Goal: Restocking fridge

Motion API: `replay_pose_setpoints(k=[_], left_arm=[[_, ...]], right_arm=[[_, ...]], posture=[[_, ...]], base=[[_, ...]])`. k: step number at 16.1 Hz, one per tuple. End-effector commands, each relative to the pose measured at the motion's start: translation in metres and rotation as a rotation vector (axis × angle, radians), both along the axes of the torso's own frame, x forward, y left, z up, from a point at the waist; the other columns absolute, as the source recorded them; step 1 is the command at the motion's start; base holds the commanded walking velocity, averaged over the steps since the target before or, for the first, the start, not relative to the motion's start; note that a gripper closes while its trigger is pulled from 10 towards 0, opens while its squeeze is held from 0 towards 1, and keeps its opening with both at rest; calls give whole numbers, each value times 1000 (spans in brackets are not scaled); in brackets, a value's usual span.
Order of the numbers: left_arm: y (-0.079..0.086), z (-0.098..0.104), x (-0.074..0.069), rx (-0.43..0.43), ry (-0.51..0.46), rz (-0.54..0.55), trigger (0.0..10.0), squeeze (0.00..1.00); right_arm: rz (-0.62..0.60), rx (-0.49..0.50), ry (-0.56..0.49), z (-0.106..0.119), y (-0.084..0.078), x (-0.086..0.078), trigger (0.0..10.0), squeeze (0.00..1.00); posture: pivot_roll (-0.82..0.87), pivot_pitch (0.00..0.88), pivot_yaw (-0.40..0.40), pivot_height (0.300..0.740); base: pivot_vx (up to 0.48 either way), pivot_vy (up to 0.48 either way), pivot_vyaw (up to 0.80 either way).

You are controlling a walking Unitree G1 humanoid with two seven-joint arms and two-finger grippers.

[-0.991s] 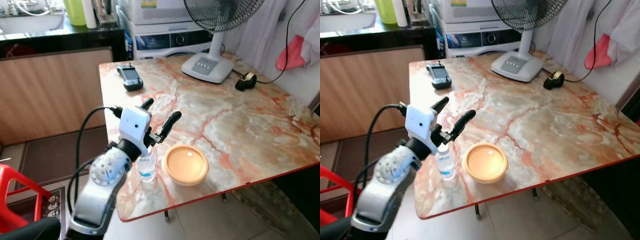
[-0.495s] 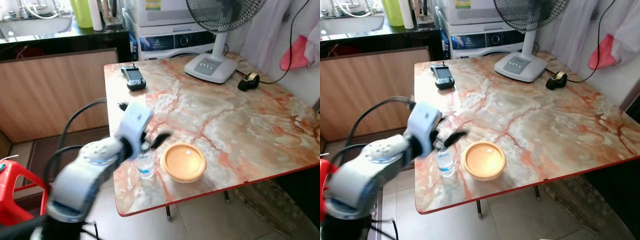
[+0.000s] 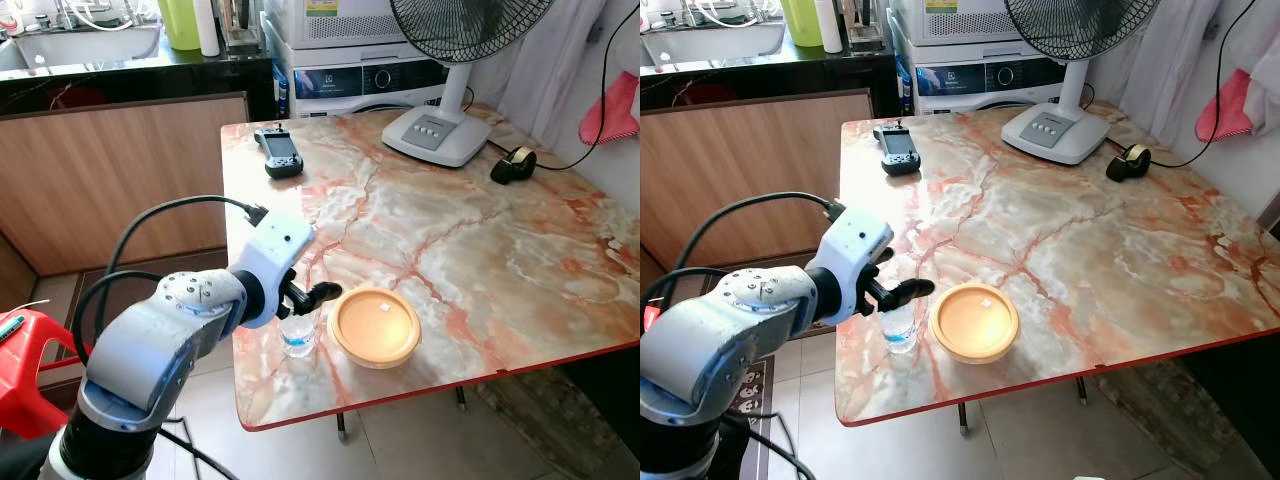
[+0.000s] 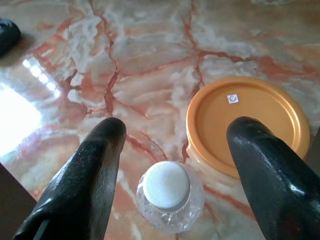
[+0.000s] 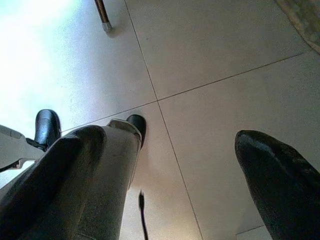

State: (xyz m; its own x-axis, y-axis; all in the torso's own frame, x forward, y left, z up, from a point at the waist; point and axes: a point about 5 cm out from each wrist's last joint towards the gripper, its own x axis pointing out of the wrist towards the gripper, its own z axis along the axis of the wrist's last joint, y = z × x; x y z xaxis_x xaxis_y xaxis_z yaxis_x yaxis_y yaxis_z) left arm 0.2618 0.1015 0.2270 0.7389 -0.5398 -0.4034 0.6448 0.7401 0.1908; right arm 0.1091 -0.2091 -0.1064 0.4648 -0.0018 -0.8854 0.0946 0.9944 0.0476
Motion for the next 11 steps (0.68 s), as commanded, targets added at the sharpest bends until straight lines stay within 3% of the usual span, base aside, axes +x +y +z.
replay_pose_setpoints(k=[1, 5, 11], left_arm=[[3, 4, 0, 5, -1, 31, 10000, 0], [17, -8, 7, 9, 46, 121, 10000, 0], [19, -11, 9, -25, 65, 151, 10000, 0]], right_arm=[[1, 2, 12, -1, 0, -2, 10000, 0], [8, -1, 15, -1, -1, -2, 10000, 0], [14, -7, 17, 0, -4, -2, 10000, 0]], posture=[[264, 0, -21, 740], [261, 0, -26, 740], [251, 0, -32, 740]], base=[[0, 0, 0], [0, 0, 0], [0, 0, 0]])
